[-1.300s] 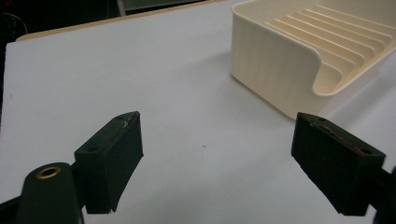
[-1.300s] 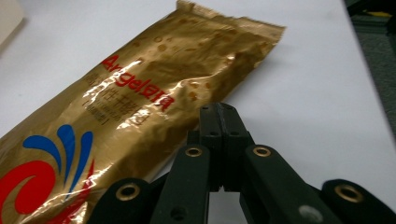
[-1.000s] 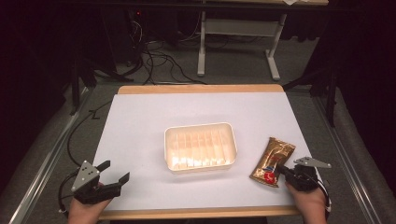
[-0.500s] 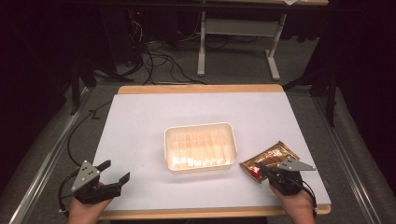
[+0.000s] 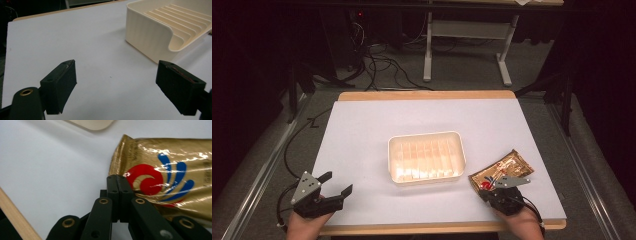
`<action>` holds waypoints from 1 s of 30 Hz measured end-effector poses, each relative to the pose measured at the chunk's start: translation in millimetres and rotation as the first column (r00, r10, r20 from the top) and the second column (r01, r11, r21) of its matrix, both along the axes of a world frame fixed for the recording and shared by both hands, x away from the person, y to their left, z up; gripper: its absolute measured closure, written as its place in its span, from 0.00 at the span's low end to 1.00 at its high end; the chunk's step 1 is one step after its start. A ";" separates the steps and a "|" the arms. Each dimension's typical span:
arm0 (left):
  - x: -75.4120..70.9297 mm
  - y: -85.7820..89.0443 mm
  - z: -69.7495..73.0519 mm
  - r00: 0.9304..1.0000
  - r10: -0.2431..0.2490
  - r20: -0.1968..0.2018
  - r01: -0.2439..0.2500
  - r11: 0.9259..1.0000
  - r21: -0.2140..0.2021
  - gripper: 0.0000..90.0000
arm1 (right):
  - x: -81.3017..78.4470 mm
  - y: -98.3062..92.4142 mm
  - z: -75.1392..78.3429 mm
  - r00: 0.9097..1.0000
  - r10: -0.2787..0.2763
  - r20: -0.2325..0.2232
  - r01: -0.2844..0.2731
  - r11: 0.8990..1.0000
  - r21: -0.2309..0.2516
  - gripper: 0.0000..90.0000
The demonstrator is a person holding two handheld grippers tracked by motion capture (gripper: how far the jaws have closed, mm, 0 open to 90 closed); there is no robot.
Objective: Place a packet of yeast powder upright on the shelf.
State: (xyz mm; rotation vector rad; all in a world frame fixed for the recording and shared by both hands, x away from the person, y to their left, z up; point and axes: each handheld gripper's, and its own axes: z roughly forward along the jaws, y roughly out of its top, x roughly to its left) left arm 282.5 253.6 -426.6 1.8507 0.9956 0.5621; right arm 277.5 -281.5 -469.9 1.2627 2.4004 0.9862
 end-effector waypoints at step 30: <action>-25.5 32.1 -1.4 0.993 0.116 -0.002 -0.116 0.993 -0.021 0.19 | 34.4 -151.9 -1.8 0.798 -0.601 -0.053 0.569 0.720 0.397 0.41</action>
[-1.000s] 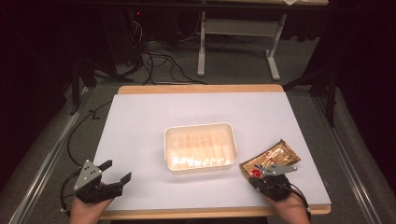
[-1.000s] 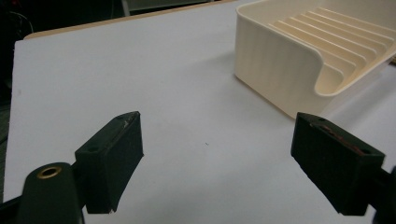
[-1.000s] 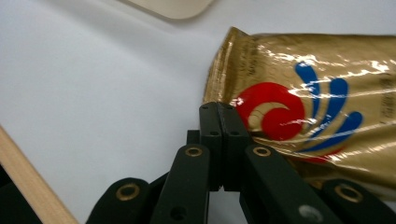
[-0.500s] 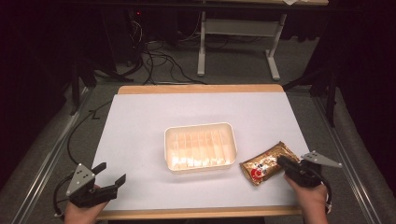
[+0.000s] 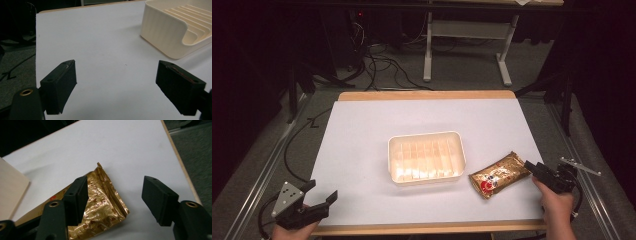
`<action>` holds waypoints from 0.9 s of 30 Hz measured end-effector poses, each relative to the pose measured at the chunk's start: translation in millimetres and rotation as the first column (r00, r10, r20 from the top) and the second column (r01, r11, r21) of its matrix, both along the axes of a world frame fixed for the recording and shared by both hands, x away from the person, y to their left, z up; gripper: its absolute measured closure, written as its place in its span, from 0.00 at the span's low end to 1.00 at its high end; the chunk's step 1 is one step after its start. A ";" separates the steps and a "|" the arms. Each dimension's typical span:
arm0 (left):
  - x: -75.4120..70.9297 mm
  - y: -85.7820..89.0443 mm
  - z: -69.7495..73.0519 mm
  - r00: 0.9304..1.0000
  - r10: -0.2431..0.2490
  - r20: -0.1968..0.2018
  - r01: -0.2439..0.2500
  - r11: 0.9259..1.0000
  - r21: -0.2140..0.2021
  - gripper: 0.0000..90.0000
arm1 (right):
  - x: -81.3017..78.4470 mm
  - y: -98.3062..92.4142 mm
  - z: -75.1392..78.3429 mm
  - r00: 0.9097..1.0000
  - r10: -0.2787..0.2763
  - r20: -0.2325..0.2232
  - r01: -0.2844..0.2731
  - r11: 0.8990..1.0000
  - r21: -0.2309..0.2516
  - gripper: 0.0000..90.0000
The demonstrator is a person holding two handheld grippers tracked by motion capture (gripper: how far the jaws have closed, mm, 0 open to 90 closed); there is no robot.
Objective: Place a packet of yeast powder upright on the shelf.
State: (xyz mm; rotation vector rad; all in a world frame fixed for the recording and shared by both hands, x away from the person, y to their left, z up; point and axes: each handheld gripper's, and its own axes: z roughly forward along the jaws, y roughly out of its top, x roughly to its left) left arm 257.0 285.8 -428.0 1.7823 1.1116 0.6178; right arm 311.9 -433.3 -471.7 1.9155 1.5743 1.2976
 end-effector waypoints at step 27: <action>-0.4 -3.0 0.6 1.000 -0.015 -0.003 0.015 1.000 0.008 0.19 | 3.1 0.1 -18.0 0.993 0.096 -0.068 -0.071 0.950 0.304 0.56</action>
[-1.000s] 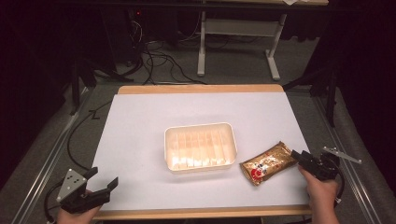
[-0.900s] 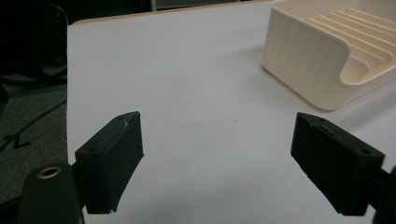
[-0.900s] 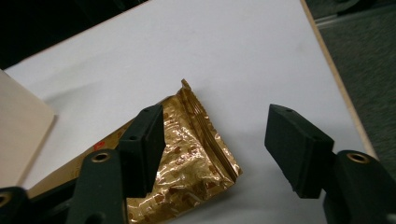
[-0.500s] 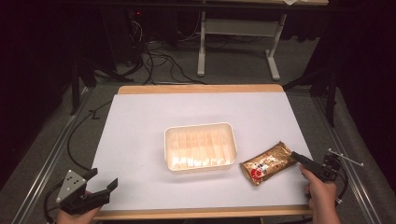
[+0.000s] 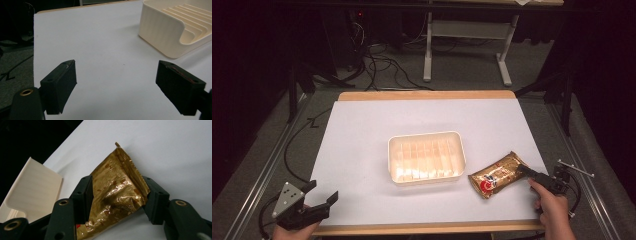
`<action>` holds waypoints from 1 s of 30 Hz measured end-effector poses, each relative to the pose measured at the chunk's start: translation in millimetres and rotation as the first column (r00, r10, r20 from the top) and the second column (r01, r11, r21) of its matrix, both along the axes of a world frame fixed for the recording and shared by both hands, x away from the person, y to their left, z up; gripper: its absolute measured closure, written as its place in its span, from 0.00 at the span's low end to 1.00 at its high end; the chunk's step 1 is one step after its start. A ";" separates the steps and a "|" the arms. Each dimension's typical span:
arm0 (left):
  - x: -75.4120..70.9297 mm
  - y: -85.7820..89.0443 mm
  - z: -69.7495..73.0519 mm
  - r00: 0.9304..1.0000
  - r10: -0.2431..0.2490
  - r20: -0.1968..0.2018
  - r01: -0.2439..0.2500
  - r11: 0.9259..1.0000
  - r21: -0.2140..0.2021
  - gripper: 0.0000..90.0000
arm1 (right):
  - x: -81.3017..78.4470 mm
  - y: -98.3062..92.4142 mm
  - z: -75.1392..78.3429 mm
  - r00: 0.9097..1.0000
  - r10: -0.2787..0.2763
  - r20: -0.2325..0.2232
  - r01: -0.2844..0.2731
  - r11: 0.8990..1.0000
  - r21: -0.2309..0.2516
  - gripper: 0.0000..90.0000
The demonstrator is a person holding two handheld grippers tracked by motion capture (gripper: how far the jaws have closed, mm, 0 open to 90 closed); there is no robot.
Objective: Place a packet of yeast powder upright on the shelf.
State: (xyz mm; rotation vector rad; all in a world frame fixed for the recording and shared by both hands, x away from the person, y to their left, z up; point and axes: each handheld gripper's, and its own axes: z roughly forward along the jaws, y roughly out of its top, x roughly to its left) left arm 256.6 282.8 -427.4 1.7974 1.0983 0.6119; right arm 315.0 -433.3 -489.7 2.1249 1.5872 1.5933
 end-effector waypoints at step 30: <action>-0.5 -2.5 1.3 1.000 -0.005 0.010 0.005 1.000 0.001 0.19 | -8.6 10.5 10.4 0.997 0.023 0.078 -0.012 0.990 -0.144 1.00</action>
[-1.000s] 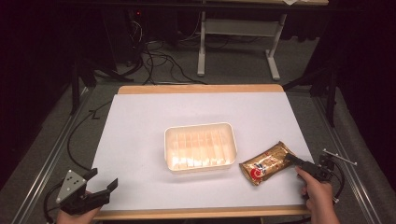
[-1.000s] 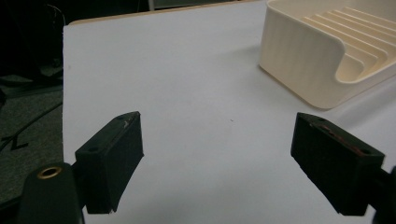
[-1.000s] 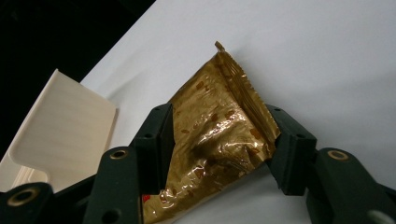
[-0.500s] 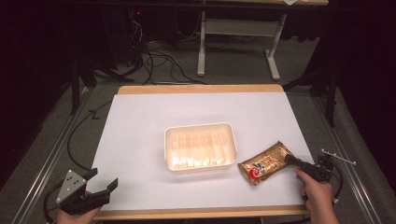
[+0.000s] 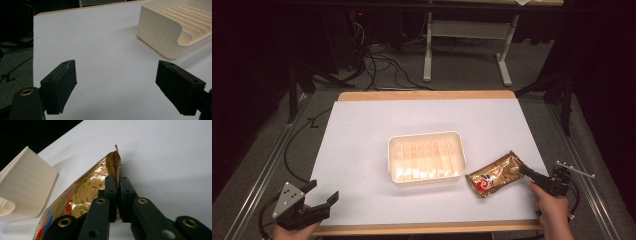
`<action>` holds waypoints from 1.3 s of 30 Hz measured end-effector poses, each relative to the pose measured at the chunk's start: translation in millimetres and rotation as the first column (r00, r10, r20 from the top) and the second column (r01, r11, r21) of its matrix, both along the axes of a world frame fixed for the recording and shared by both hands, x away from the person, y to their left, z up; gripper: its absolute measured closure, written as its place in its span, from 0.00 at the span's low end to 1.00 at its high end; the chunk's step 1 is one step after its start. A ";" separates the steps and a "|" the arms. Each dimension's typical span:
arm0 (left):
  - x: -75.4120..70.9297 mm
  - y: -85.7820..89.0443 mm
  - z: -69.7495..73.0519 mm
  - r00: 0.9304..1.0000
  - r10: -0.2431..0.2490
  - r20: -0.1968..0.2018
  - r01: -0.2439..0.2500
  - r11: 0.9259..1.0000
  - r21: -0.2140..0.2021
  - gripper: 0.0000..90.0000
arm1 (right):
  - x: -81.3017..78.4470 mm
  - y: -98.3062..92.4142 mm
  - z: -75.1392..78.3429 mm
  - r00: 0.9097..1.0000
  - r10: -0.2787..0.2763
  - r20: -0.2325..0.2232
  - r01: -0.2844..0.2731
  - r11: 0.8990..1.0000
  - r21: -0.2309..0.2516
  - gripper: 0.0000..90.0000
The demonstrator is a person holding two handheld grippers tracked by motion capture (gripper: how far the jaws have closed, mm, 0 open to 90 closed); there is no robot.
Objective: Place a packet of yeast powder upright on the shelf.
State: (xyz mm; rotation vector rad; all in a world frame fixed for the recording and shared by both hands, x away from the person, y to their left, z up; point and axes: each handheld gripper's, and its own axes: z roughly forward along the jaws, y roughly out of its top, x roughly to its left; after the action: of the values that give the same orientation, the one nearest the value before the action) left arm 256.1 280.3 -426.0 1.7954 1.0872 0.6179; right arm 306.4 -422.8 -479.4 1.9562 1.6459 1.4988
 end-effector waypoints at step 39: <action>4.9 -3.9 2.6 0.999 -0.030 0.031 0.030 1.000 -0.004 0.19 | -43.6 67.0 100.5 0.872 0.186 0.453 -0.079 0.966 -0.244 1.00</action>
State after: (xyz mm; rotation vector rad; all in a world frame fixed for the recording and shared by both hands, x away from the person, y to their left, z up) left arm 261.0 276.4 -423.4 1.7895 1.0384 0.6226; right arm 262.9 -355.8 -378.9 1.2516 1.6557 1.5993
